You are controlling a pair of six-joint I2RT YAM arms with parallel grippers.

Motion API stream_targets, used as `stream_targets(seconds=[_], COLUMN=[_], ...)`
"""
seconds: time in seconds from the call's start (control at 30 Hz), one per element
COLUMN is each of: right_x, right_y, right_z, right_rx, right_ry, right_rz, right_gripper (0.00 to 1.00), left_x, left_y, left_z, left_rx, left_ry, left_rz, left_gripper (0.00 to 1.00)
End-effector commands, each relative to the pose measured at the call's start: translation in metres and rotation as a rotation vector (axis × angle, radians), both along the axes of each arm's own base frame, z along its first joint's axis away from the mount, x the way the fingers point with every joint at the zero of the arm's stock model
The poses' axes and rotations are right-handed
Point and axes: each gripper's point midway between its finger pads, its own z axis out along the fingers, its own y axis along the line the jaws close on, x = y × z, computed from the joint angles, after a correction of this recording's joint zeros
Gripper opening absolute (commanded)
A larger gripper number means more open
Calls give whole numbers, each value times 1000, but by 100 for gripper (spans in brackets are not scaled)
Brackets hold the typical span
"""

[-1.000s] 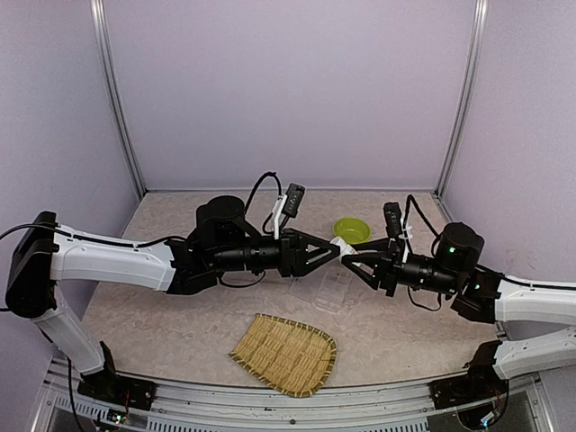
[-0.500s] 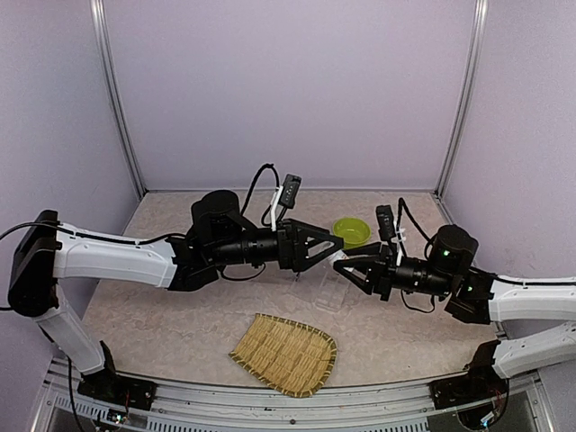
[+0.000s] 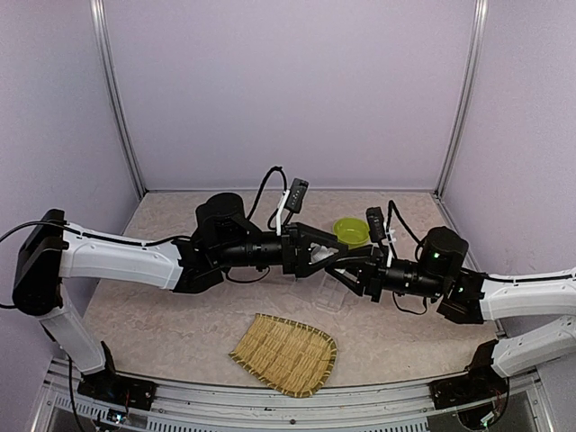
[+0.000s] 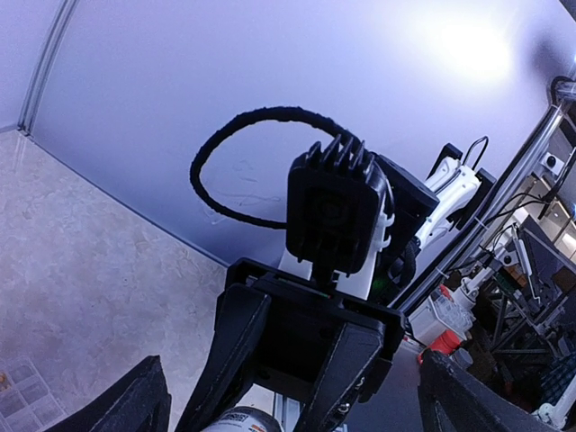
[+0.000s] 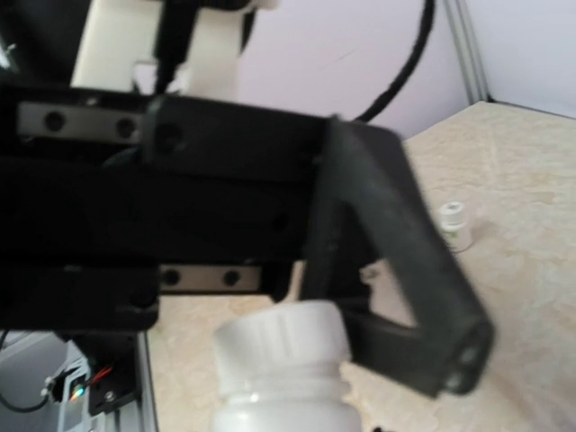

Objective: Sort the pills into containers
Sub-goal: Unscrew the lid of the pill bottle from the pill bottle.

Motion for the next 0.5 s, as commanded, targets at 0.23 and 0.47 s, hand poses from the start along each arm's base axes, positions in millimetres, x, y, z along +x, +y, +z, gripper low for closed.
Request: stream_targets(seconds=[0.23, 0.47], right_x=[20, 21], right_y=[-9, -12], right_z=[14, 16], right_rx=[2, 2], right_ry=[-10, -18], right_rz=[-138, -153], right_gripper=[13, 13], left_x=[-1, 6], left_y=[8, 11], left_z=[14, 8], left_rx=[-20, 7], left_ry=[-72, -75], left_rz=[36, 82], left_gripper=[77, 66])
